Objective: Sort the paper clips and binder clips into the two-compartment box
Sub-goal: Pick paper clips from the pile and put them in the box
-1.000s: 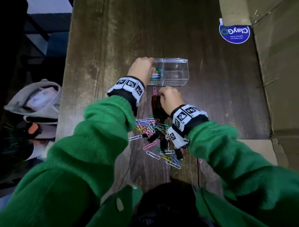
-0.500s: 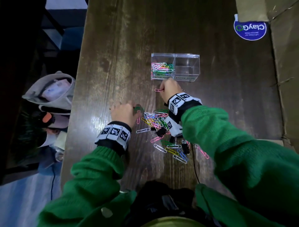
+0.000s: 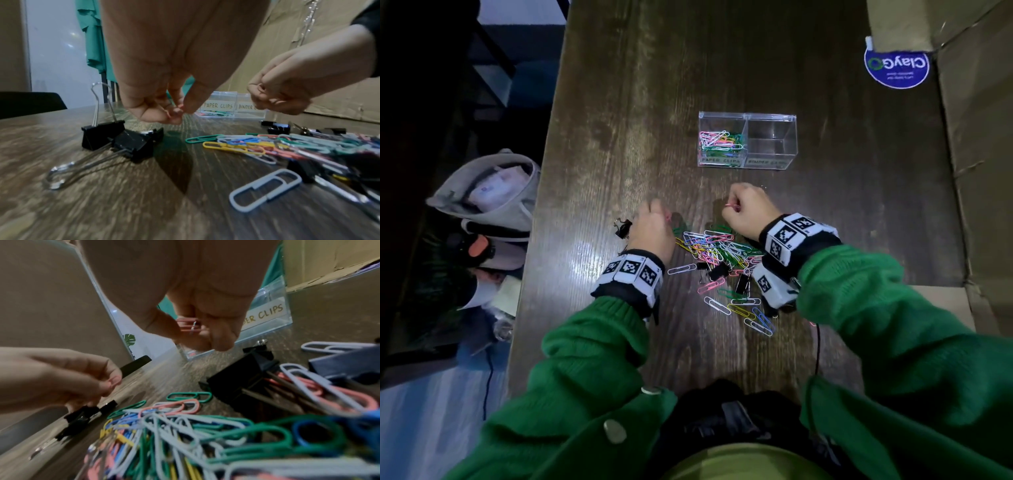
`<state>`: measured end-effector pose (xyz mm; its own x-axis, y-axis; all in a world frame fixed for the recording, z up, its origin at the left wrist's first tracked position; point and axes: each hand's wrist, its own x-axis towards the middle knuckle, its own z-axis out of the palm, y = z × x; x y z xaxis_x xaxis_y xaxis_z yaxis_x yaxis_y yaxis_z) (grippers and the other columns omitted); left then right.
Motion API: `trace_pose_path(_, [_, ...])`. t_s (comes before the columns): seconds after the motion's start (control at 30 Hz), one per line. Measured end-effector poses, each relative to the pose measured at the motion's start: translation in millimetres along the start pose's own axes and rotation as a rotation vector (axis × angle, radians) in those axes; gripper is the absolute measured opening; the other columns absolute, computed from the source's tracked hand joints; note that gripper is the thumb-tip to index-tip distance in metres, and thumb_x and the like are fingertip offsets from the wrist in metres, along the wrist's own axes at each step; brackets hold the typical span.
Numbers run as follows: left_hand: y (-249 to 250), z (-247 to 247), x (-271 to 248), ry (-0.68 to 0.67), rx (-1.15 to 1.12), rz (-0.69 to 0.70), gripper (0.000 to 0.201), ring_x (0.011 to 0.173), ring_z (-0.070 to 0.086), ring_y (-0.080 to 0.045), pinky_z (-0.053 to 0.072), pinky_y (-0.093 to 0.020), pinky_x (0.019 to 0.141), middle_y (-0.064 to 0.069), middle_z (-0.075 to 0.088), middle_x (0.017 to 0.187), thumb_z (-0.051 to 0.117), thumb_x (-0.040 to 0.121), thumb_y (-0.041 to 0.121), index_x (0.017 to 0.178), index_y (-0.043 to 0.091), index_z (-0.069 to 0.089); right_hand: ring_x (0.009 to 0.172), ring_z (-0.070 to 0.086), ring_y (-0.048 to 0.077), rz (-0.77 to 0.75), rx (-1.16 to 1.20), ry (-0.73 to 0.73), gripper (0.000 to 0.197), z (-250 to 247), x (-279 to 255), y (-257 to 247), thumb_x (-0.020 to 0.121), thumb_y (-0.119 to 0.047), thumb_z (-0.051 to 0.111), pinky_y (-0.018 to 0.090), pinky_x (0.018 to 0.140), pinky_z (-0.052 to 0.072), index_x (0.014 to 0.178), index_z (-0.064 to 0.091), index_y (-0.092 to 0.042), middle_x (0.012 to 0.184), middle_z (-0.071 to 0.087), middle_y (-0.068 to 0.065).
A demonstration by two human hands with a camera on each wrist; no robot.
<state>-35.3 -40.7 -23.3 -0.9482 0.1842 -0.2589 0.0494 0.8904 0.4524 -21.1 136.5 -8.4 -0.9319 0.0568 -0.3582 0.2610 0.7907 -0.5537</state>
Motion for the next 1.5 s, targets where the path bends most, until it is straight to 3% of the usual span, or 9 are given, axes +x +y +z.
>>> trace_pose_path(0.1, [1.6, -5.6, 5.2, 0.027, -0.042, 0.037, 0.021, 0.078, 0.054, -0.030, 0.039, -0.038, 0.067, -0.021, 0.060, 0.093, 0.038, 0.094, 0.008, 0.110, -0.004, 0.045, 0.069, 0.053, 0.024, -0.011, -0.156, -0.063, 0.006, 0.5, -7.2, -0.1, 0.089, -0.016, 0.045, 0.030, 0.066, 0.044, 0.088, 0.048, -0.011, 0.077, 0.056, 0.006])
trace_pose_path(0.2, [2.5, -11.6, 9.2, -0.051, 0.037, 0.077, 0.027, 0.072, 0.056, -0.026, 0.038, -0.032, 0.062, -0.010, 0.057, 0.083, 0.043, 0.096, 0.025, 0.111, 0.003, 0.043, 0.082, 0.062, 0.023, -0.038, -0.293, -0.098, 0.028, 6.0, -12.3, -0.5, 0.087, -0.032, 0.058, 0.029, 0.073, 0.047, 0.109, 0.055, -0.015, 0.095, 0.065, 0.004])
trace_pose_path(0.37, [-9.0, -8.6, 16.2, -0.236, 0.217, 0.176, 0.027, 0.098, 0.061, -0.030, 0.047, -0.037, 0.080, -0.015, 0.066, 0.108, 0.064, 0.086, 0.025, 0.107, 0.010, 0.057, 0.101, 0.062, 0.028, -0.042, -0.320, -0.101, 0.025, 14.2, -16.2, -3.6, 0.085, -0.032, 0.066, 0.039, 0.090, 0.048, 0.102, 0.063, -0.014, 0.119, 0.056, 0.006])
trace_pose_path(0.6, [-7.9, 0.9, 14.9, -0.192, 0.122, 0.147, 0.025, 0.108, 0.049, -0.036, 0.038, -0.043, 0.091, -0.024, 0.054, 0.112, 0.050, 0.093, 0.015, 0.111, -0.002, 0.050, 0.105, 0.062, 0.035, -0.058, -0.349, -0.120, 0.032, 26.0, -18.5, -9.0, 0.085, 0.006, 0.050, 0.045, 0.091, 0.051, 0.116, 0.053, -0.004, 0.119, 0.059, 0.017])
trace_pose_path(0.83, [-5.3, -5.1, 9.5, -0.216, 0.022, 0.229, 0.029, 0.098, 0.054, -0.033, 0.046, -0.041, 0.085, -0.022, 0.057, 0.101, 0.043, 0.091, 0.013, 0.119, 0.006, 0.043, 0.101, 0.061, 0.038, -0.071, -0.388, -0.140, 0.023, 14.8, -25.7, 2.8, 0.093, -0.005, 0.047, 0.046, 0.090, 0.050, 0.114, 0.055, 0.001, 0.124, 0.051, 0.017])
trace_pose_path(1.0, [-4.6, -1.6, 14.3, -0.267, 0.228, 0.359, 0.032, 0.104, 0.052, -0.027, 0.044, -0.038, 0.084, -0.012, 0.063, 0.115, 0.054, 0.090, 0.033, 0.112, 0.010, 0.050, 0.076, 0.055, 0.021, -0.064, -0.298, 0.014, 0.030, -21.6, -6.7, -7.4, 0.099, -0.032, 0.039, 0.029, 0.076, 0.044, 0.110, 0.052, -0.007, 0.092, 0.063, 0.007])
trace_pose_path(1.27, [7.1, 7.6, 14.1, -0.345, 0.246, 0.304, 0.036, 0.119, 0.045, -0.026, 0.038, -0.040, 0.105, -0.012, 0.050, 0.128, 0.049, 0.093, 0.024, 0.124, 0.006, 0.046, 0.106, 0.061, 0.036, -0.083, -0.353, 0.184, 0.025, -67.8, 66.5, -46.5, 0.095, -0.013, 0.048, 0.042, 0.087, 0.048, 0.119, 0.054, -0.010, 0.116, 0.064, 0.017])
trace_pose_path(1.4, [7.1, 8.3, 14.6, -0.293, 0.107, 0.257, 0.020, 0.104, 0.051, -0.028, 0.042, -0.038, 0.091, -0.013, 0.055, 0.111, 0.048, 0.093, 0.015, 0.110, 0.004, 0.049, 0.114, 0.057, 0.033, -0.087, -0.248, 0.101, 0.033, -67.5, 74.1, -43.7, 0.091, -0.008, 0.055, 0.043, 0.097, 0.048, 0.125, 0.054, -0.009, 0.124, 0.060, 0.016])
trace_pose_path(1.5, [15.1, -8.7, 23.0, -0.148, -0.053, 0.197, 0.014, 0.082, 0.050, -0.021, 0.034, -0.021, 0.068, -0.009, 0.057, 0.093, 0.048, 0.094, 0.012, 0.103, 0.001, 0.050, 0.115, 0.056, 0.031, -0.131, -0.134, 0.274, 0.034, -60.0, 59.8, -33.1, 0.088, 0.004, 0.048, 0.040, 0.099, 0.046, 0.118, 0.059, -0.007, 0.123, 0.061, 0.015])
